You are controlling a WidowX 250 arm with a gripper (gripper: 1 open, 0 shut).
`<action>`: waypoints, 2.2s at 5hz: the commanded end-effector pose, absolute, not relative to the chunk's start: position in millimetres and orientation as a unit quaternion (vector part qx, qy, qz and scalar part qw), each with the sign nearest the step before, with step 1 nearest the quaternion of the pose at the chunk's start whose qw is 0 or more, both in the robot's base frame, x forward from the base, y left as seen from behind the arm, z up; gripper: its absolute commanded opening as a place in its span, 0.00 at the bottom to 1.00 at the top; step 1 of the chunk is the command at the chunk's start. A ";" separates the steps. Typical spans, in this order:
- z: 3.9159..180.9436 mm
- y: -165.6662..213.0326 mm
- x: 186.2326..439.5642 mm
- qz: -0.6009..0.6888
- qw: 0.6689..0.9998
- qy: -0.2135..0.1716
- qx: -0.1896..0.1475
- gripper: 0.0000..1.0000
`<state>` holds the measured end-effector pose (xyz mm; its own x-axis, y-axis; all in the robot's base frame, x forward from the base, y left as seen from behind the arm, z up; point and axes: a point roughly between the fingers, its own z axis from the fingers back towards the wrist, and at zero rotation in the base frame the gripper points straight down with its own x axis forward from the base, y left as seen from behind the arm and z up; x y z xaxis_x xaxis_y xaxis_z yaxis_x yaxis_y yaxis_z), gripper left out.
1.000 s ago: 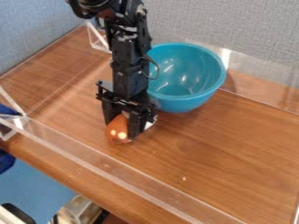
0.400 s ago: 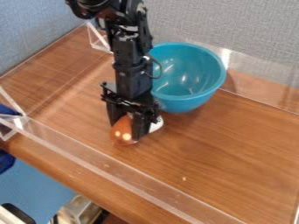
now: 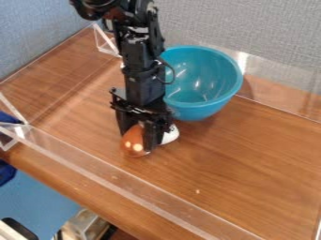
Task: Put the mushroom in the blue bowl
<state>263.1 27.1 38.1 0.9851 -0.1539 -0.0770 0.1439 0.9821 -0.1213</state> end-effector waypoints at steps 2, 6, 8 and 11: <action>55.5 27.0 269.7 -0.083 0.995 0.012 -0.054 0.00; 64.3 26.0 268.1 -0.088 0.994 0.014 -0.058 0.00; 74.6 24.9 267.3 -0.094 0.994 0.013 -0.059 0.00; 108.4 24.8 270.1 -0.108 0.993 0.005 -0.051 0.00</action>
